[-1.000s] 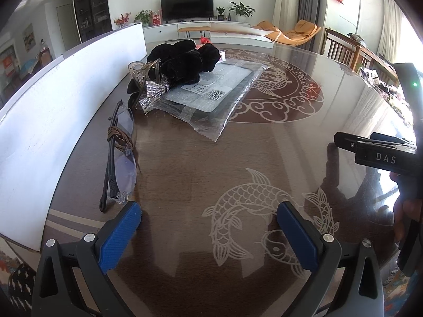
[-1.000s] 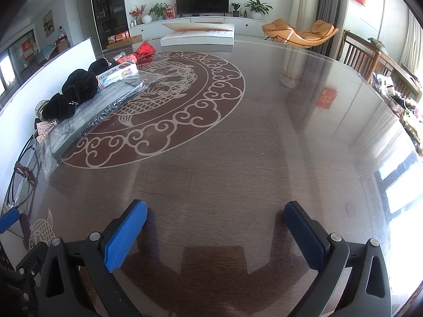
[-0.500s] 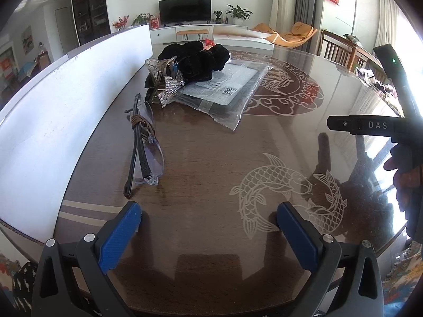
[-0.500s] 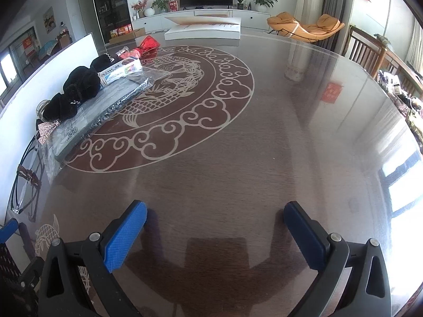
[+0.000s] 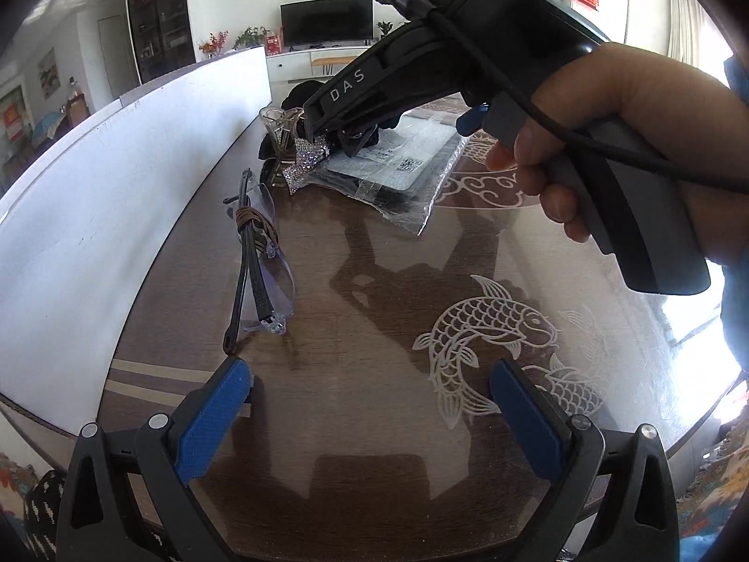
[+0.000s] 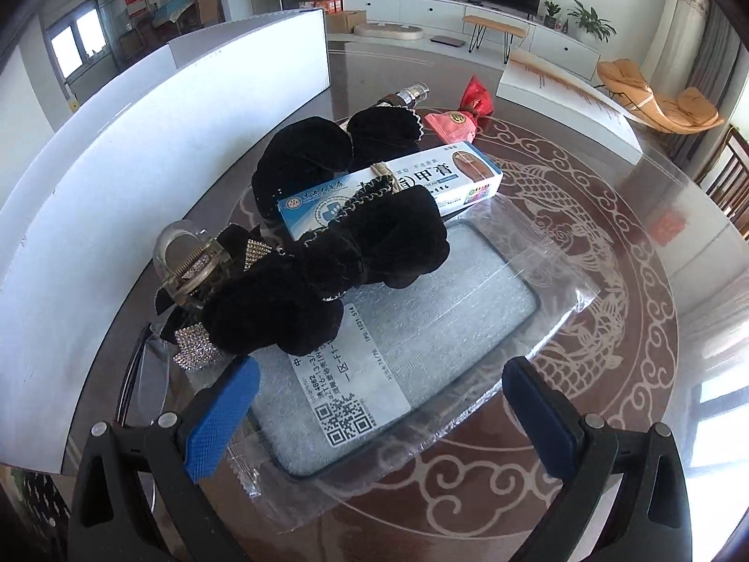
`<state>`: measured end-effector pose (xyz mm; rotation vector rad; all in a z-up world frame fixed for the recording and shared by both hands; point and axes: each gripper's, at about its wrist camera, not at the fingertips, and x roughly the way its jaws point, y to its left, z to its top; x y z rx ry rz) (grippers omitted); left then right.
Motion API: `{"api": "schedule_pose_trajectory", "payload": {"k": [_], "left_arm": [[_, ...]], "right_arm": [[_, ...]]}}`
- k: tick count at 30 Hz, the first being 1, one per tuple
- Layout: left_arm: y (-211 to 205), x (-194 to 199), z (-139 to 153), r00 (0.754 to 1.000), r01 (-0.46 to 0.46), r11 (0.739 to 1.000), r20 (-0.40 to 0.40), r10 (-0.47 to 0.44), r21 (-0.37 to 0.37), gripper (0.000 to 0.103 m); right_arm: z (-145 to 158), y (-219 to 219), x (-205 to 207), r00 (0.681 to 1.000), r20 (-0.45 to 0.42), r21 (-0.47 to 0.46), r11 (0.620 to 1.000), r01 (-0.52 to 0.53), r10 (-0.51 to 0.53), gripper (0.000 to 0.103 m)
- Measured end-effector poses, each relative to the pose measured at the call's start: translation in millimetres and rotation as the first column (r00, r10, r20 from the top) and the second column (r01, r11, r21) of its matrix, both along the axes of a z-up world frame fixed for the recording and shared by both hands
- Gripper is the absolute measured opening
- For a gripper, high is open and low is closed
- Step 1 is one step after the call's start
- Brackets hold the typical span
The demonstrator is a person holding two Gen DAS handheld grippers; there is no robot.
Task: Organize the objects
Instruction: 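Move the right gripper over the bagged phone case and slide it free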
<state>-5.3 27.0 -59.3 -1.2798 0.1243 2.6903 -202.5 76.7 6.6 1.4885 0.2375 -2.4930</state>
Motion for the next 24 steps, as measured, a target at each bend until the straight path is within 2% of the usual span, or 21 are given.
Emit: {"api": "schedule_pose_trajectory", "payload": {"k": [2,10,24], "left_arm": [[0,-1,0,1.0,0.001,1.0,0.002,-0.001,0.0,0.103],[0,-3,-1,1.0,-0.002,1.0,-0.001,0.002,0.001,0.103],[-1,-4,-2,1.0,-0.001,1.0,-0.001,0.001,0.001,0.103]], "right_arm": [[-7,1,0,1.0,0.015,0.02,1.0,0.017,-0.018,0.103],[-11,40,14,0.997,0.014,-0.057,0.995,0.079,-0.078,0.103],[-10,66,20,0.995,0.011,-0.051,0.993,0.102,-0.102,0.103]]}}
